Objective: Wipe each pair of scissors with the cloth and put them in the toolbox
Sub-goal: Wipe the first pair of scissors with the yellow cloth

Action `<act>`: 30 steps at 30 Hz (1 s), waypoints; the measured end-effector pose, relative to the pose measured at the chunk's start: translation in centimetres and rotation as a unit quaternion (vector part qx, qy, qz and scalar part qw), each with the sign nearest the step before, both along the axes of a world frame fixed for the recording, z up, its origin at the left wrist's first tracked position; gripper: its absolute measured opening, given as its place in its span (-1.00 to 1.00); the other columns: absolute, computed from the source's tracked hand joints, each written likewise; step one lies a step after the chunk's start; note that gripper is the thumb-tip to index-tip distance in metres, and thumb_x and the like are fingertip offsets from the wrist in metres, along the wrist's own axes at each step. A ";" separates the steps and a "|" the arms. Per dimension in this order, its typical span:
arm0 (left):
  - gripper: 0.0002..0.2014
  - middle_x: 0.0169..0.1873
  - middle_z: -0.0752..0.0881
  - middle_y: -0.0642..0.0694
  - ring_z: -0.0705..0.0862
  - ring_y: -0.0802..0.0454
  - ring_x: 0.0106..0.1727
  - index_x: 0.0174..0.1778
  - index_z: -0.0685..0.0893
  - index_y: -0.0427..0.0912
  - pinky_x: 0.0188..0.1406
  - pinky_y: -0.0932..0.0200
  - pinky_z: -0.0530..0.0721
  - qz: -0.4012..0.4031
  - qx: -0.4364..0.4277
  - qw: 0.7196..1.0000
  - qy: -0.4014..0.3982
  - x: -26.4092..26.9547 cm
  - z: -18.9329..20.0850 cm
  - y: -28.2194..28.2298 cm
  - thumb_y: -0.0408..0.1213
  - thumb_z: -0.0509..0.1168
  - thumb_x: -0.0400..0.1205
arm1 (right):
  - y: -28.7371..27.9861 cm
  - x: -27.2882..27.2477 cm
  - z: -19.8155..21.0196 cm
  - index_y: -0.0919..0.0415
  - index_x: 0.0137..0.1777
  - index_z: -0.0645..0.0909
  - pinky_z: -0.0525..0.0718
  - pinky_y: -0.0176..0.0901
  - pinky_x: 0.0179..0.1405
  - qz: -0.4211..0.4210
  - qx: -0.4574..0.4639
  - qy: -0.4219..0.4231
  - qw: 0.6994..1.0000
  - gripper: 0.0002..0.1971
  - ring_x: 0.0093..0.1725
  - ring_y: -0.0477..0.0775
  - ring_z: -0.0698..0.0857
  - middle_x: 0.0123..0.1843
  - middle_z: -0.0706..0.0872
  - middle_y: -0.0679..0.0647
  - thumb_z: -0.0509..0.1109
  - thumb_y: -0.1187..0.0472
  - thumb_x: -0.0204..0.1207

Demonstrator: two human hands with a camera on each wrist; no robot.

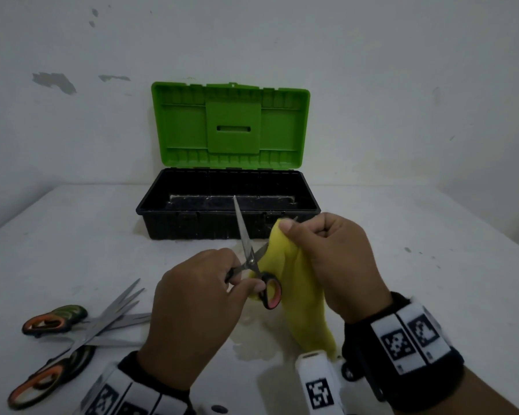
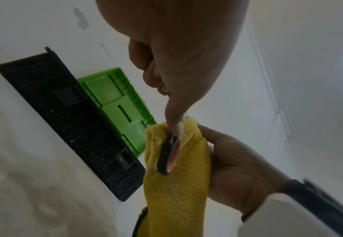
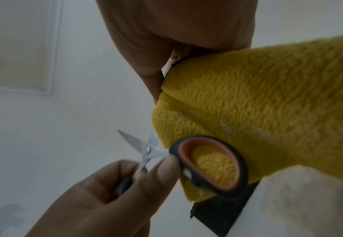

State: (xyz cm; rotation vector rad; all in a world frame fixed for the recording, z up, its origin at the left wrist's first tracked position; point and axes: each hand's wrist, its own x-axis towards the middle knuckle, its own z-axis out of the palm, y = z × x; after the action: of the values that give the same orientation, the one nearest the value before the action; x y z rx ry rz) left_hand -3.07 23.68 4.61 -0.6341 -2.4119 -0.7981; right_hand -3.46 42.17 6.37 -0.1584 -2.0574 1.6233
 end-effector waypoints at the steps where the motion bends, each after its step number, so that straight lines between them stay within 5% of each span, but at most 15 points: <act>1: -0.54 -0.60 0.40 0.15 0.37 0.17 -0.58 -0.48 0.40 0.04 -0.57 0.37 0.28 0.000 0.004 1.000 -0.005 0.0 0.0 0.1 0.06 0.62 0.27 | 0.4 -0.3 0.1 0.08 -0.41 0.62 0.58 -0.23 -0.37 -0.013 -0.010 0.004 1.000 -0.69 -0.47 -0.21 0.58 -0.53 0.62 -0.16 0.65 0.01 0.40; 6: -0.57 -0.63 0.44 0.12 0.39 0.18 -0.59 -0.50 0.44 0.05 -0.60 0.34 0.29 0.004 0.008 1.000 -0.026 -0.1 0.2 -0.2 0.11 0.59 0.27 | -0.7 0.7 -0.1 0.13 -0.37 0.64 0.61 -0.32 -0.43 0.025 0.023 0.003 0.999 -0.71 -0.45 -0.19 0.61 -0.47 0.67 -0.08 0.64 0.03 0.43; 9: -0.56 -0.64 0.41 0.14 0.38 0.20 -0.58 -0.50 0.43 0.07 -0.60 0.33 0.31 0.000 -0.002 1.000 -0.030 -0.2 0.4 -0.5 0.11 0.59 0.27 | -0.2 0.0 -0.2 0.09 -0.40 0.64 0.66 -0.09 -0.35 0.014 -0.002 0.001 1.000 -0.69 -0.40 -0.05 0.63 -0.46 0.67 -0.02 0.67 0.01 0.40; 13: -0.58 -0.68 0.40 0.11 0.47 0.18 -0.51 -0.54 0.48 0.02 -0.53 0.43 0.43 -0.011 0.083 0.994 -0.066 -0.3 0.2 -0.7 0.06 0.63 0.24 | 1.6 -0.8 1.0 0.07 -0.42 0.62 0.58 -0.12 -0.35 -0.020 -0.036 0.025 0.999 -0.68 -0.40 -0.05 0.60 -0.45 0.65 -0.02 0.65 -0.01 0.41; 17: -0.62 -0.61 0.54 0.06 0.48 0.24 -0.54 -0.52 0.55 -0.03 -0.51 0.43 0.49 -0.020 0.174 0.972 -0.157 -0.3 0.6 -1.2 0.06 0.62 0.24 | 2.1 0.3 1.4 0.13 -0.37 0.63 0.59 -0.25 -0.42 0.034 -0.025 0.053 0.998 -0.71 -0.39 -0.04 0.61 -0.42 0.67 0.05 0.65 0.03 0.37; 23: -0.57 -0.66 0.49 0.06 0.39 0.23 -0.60 -0.44 0.65 -0.19 -0.61 0.43 0.40 -0.090 0.218 0.940 -0.245 -0.1 1.6 -1.2 0.12 0.57 0.17 | 0.6 1.2 0.3 0.03 -0.33 0.67 0.68 -0.14 -0.36 0.158 0.020 0.054 0.986 -0.77 -0.36 0.03 0.71 -0.37 0.76 0.10 0.71 0.09 0.30; 28: -0.73 -0.68 0.52 0.07 0.41 0.25 -0.62 -0.51 0.68 -0.08 -0.61 0.45 0.39 -0.150 0.256 0.910 -0.289 0.5 2.5 -0.9 -0.02 0.58 0.20 | -0.7 1.4 -0.1 0.13 -0.32 0.63 0.67 -0.16 -0.39 0.177 0.009 0.051 0.983 -0.75 -0.39 -0.02 0.73 -0.40 0.77 0.01 0.67 0.10 0.28; 30: -0.75 -0.67 0.51 0.07 0.40 0.25 -0.60 -0.52 0.68 -0.06 -0.59 0.41 0.40 -0.163 0.259 0.905 -0.296 0.6 2.6 -0.9 -0.03 0.58 0.22 | -0.7 1.4 0.0 0.15 -0.33 0.63 0.69 -0.06 -0.36 0.150 -0.008 0.053 0.987 -0.73 -0.36 0.05 0.73 -0.38 0.77 0.12 0.68 0.08 0.29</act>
State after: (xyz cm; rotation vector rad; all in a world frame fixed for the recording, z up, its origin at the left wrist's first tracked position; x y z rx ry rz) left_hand -2.42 22.76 7.16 -0.6444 -2.4363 -1.9303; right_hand -2.05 41.46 6.38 0.2381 -2.0627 1.7798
